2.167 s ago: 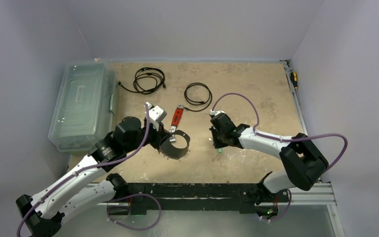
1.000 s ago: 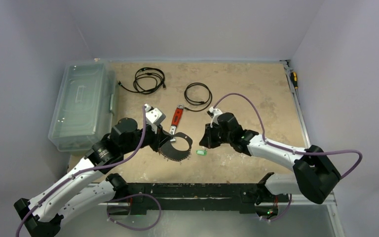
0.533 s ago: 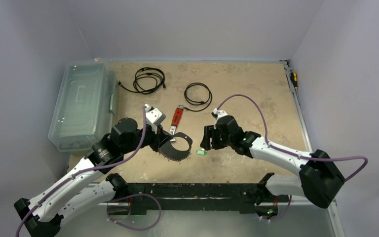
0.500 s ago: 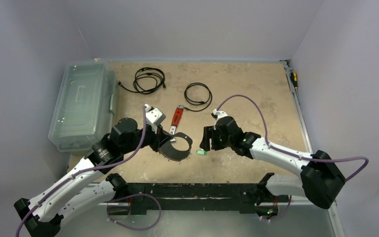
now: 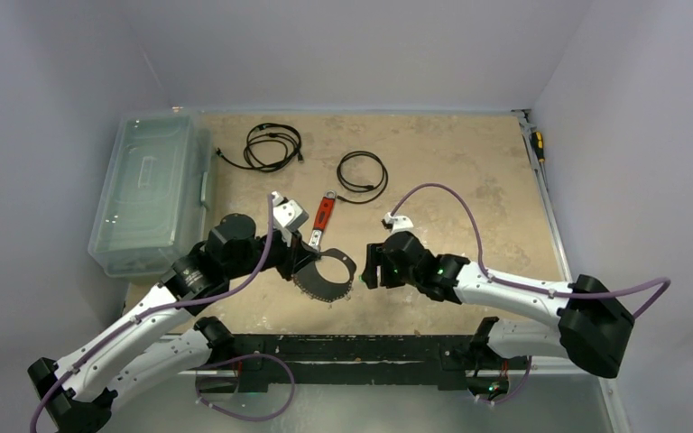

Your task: Put the keys on the keyring

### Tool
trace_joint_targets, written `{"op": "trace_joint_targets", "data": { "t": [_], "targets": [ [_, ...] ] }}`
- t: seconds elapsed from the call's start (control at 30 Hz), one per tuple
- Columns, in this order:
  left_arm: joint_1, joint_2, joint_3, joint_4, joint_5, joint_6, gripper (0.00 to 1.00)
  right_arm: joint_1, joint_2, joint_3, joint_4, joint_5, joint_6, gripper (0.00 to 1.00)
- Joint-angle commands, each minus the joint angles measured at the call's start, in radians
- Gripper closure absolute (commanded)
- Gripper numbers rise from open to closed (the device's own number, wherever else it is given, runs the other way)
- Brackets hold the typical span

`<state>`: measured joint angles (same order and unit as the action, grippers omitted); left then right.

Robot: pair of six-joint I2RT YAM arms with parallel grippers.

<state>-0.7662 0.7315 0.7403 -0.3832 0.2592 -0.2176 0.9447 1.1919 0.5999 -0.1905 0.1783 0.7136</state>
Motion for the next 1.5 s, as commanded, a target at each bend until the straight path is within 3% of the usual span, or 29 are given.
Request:
{"op": "trace_joint_targets", "data": {
  "t": [0.0,0.13,0.47,0.6,0.93,1.47],
  "targets": [
    [0.002,-0.012,0.032,0.04,0.045,0.019,1.0,0.035,0.016,0.014,0.014,0.084,0.054,0.35],
    [0.002,-0.022,0.031,0.042,0.086,0.027,1.0,0.052,0.046,0.029,0.013,0.11,0.067,0.43],
    [0.002,-0.058,0.01,0.091,0.27,0.036,1.0,0.078,0.069,0.057,-0.015,0.162,0.081,0.48],
    [0.001,-0.057,0.01,0.094,0.288,0.037,1.0,0.081,0.069,0.054,-0.013,0.168,0.085,0.53],
    [0.001,-0.066,0.012,0.09,0.268,0.036,1.0,0.088,0.076,0.049,-0.008,0.181,0.084,0.54],
    [0.001,-0.062,0.012,0.089,0.262,0.037,1.0,0.092,0.148,0.042,0.029,0.179,0.087,0.72]
  ]
}}
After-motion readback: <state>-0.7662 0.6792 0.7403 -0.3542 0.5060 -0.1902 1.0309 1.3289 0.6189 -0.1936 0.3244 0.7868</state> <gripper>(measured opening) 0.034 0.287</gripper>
